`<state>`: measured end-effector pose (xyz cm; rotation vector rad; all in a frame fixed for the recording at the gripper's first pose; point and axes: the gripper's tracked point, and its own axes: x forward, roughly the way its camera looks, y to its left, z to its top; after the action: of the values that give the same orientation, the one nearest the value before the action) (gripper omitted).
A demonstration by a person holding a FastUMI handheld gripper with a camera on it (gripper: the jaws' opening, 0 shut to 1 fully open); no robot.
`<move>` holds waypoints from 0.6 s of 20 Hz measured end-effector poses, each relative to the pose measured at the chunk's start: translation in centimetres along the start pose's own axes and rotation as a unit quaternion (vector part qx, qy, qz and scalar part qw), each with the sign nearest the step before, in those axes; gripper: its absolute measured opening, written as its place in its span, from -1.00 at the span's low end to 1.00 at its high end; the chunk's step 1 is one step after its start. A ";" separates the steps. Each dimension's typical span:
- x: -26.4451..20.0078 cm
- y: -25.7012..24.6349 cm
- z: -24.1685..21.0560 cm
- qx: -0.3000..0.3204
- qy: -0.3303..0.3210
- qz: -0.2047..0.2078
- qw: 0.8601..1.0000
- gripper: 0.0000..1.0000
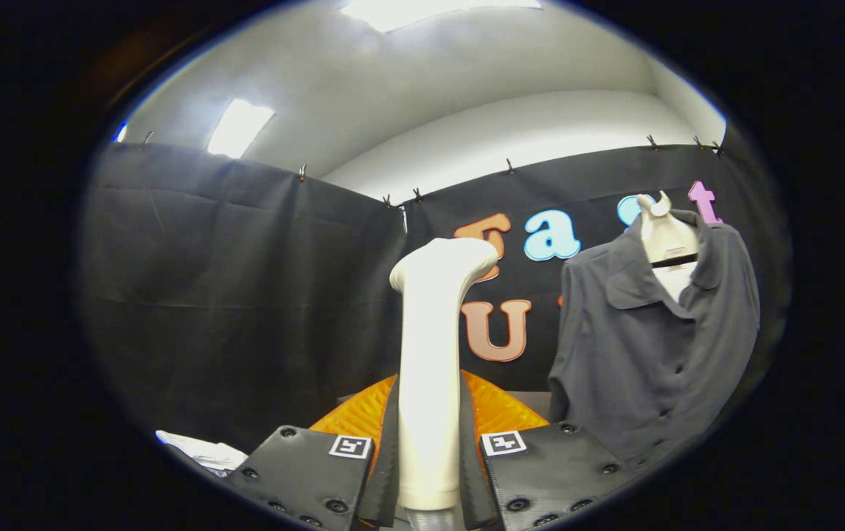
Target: Iron the clothes twice with a garment steamer, once on the left side and once on the right side.
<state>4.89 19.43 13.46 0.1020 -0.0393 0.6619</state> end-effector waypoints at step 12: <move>-9.2 -17.9 -3.6 -0.006 -0.020 -0.129 0.991 -0.19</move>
<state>8.71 0.14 7.77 0.1066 -0.0665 0.4003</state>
